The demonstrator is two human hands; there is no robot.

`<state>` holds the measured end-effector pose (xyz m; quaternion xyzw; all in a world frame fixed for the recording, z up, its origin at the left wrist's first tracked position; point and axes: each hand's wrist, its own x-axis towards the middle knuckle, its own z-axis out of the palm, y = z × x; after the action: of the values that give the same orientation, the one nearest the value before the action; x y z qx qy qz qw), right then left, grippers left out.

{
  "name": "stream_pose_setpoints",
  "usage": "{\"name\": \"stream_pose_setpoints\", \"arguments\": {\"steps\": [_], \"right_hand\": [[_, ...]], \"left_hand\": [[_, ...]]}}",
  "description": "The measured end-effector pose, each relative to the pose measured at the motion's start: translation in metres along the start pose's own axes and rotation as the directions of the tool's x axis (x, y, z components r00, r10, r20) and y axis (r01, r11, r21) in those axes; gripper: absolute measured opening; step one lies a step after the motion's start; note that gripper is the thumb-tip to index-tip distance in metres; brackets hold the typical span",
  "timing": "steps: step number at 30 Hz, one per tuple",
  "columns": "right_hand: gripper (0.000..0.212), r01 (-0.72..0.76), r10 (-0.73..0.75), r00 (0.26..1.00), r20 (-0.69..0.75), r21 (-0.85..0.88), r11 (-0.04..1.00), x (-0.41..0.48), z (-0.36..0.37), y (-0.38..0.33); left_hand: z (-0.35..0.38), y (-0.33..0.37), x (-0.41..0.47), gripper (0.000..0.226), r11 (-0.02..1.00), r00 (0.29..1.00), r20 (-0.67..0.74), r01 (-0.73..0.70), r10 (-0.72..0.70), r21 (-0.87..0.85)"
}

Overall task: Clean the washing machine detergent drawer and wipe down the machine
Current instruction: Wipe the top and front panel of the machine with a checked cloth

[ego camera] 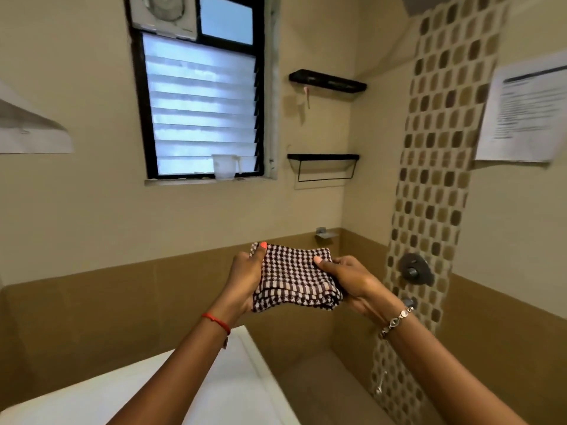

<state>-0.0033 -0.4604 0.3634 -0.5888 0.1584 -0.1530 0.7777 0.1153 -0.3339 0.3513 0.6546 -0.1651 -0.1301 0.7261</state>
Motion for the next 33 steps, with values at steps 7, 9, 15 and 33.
{"name": "stream_pose_setpoints", "arguments": {"steps": [7,9,15,33], "right_hand": [[0.013,-0.077,0.077,0.997,0.010,0.074,0.994,0.066,-0.126,-0.060],[0.012,-0.092,0.092,0.996,0.007,0.130,0.987,0.086,-0.158,-0.079],[0.053,-0.018,0.018,0.999,0.049,0.013,1.000,0.133,-0.225,-0.128],[0.064,0.216,-0.212,0.976,0.049,-0.122,0.969,0.350,-0.291,-0.203]], "left_hand": [[0.125,0.014,0.054,0.013,0.984,0.960,0.236,0.170,-0.154,-0.049],[0.156,0.022,0.071,0.007,0.987,0.958,0.241,0.161,-0.153,-0.015],[0.241,0.038,0.118,0.005,0.988,0.978,0.180,0.120,-0.101,-0.094],[0.347,0.045,0.327,0.012,0.973,0.977,-0.080,-0.204,0.196,-0.110]]}}
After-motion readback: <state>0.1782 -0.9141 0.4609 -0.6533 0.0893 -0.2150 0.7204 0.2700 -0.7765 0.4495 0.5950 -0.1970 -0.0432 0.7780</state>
